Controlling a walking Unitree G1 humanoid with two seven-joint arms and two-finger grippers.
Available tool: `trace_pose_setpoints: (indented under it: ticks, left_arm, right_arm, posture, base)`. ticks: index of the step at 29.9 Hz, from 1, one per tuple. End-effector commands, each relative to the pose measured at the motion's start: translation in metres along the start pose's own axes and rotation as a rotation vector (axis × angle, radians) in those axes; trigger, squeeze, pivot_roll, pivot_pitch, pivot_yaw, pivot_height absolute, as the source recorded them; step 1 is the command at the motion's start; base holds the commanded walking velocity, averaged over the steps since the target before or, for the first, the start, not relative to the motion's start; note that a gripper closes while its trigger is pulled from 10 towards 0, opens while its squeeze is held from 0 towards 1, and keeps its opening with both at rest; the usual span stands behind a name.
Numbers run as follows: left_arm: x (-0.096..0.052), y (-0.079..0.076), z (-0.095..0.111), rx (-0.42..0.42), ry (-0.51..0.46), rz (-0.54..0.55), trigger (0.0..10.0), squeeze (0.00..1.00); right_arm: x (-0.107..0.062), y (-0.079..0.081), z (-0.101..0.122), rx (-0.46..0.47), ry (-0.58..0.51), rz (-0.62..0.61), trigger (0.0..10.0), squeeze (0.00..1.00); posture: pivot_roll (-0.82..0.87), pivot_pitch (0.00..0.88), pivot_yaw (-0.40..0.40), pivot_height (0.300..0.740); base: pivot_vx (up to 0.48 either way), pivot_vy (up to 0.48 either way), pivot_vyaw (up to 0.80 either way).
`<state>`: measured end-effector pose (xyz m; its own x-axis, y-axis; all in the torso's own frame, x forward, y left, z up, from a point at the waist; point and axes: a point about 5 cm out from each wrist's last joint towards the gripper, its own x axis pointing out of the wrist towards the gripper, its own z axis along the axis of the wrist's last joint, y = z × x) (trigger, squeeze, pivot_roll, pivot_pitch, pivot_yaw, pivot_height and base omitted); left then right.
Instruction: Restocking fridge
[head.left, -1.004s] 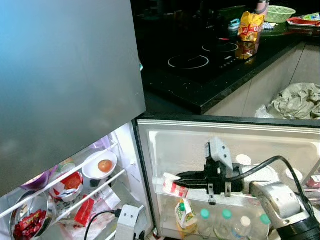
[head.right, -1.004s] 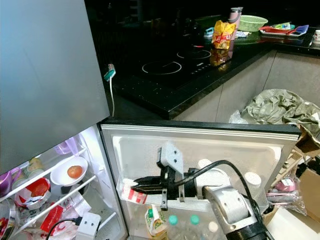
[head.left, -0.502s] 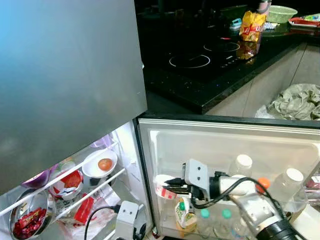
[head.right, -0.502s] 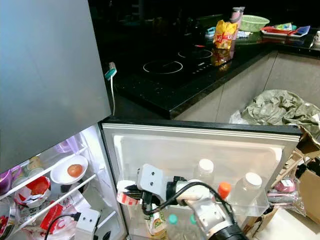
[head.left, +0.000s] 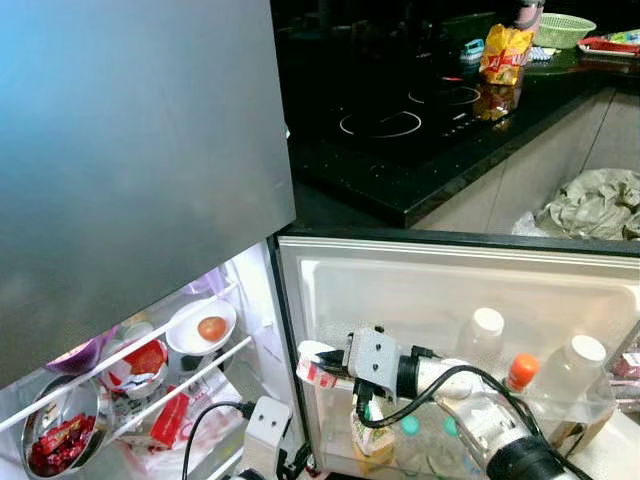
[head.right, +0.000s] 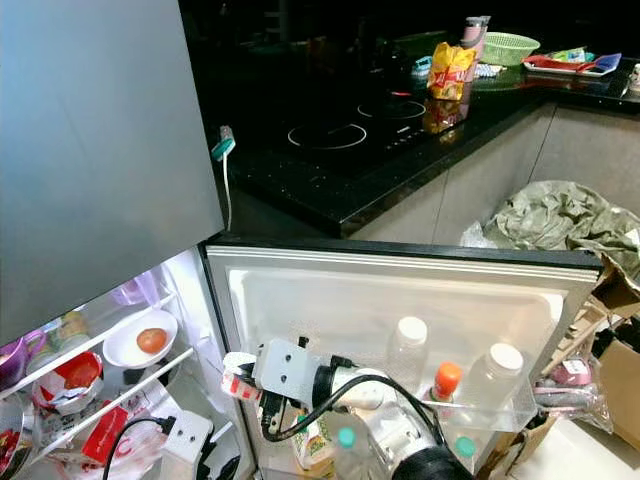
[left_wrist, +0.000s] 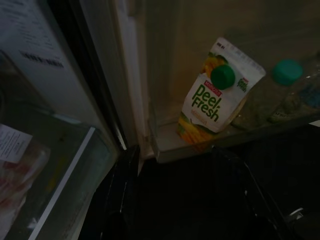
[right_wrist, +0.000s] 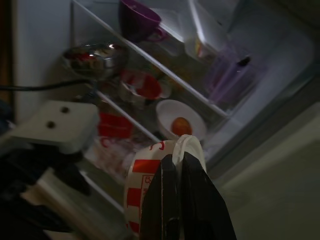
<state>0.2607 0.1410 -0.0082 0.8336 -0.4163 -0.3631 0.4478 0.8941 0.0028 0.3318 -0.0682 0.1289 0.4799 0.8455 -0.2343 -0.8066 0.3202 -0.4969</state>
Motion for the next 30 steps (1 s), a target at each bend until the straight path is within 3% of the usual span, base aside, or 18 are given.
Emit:
trace_pose_setpoints:
  ticks: [1, 7, 14, 16, 18, 25, 30]
  left_arm:
    - [-0.004, 0.002, -0.004, 0.004, 0.008, 0.0, 10.0, 0.0]
    - [-0.007, 0.0, -0.005, 0.002, 0.001, -0.005, 10.0, 0.0]
    - [-0.009, 0.001, -0.005, 0.001, -0.005, -0.006, 10.0, 0.0]
    - [-0.011, 0.002, -0.007, 0.004, -0.003, -0.006, 10.0, 0.0]
    - [-0.011, 0.002, -0.007, 0.005, -0.001, -0.007, 10.0, 0.0]
    - [-0.01, 0.002, -0.003, 0.014, -0.016, -0.018, 10.0, 0.0]
    - [-0.007, -0.001, 0.015, 0.017, -0.109, -0.056, 10.0, 0.0]
  right_arm:
    - [-0.004, -0.002, -0.013, -0.007, 0.067, -0.042, 10.0, 0.0]
    - [-0.007, -0.019, -0.014, -0.076, 0.066, -0.201, 10.0, 0.0]
    - [-0.009, -0.028, -0.006, -0.03, -0.002, -0.227, 10.0, 0.0]
    - [-0.009, -0.033, 0.003, 0.016, -0.071, -0.204, 10.0, 0.0]
    - [-0.009, -0.035, 0.005, -0.002, -0.076, -0.205, 10.0, 0.0]
    - [-0.008, -0.037, -0.006, -0.065, -0.002, -0.287, 10.0, 0.0]
    - [-0.006, -0.038, -0.009, -0.136, 0.035, -0.316, 10.0, 0.0]
  posture:
    - [-0.09, 0.131, 0.048, 0.74]
    - [-0.08, 0.132, 0.04, 0.74]
    - [-0.07, 0.129, 0.038, 0.74]
    - [-0.07, 0.124, 0.041, 0.74]
    - [-0.07, 0.124, 0.042, 0.74]
    - [-0.07, 0.129, 0.044, 0.74]
    - [-0.06, 0.15, 0.037, 0.74]
  base:
    - [0.0, 0.0, 0.0]
    - [0.0, 0.0, 0.0]
    - [0.0, 0.0, 0.0]
    - [0.0, 0.0, 0.0]
    - [0.0, 0.0, 0.0]
    - [0.0, 0.0, 0.0]
    - [0.0, 0.0, 0.0]
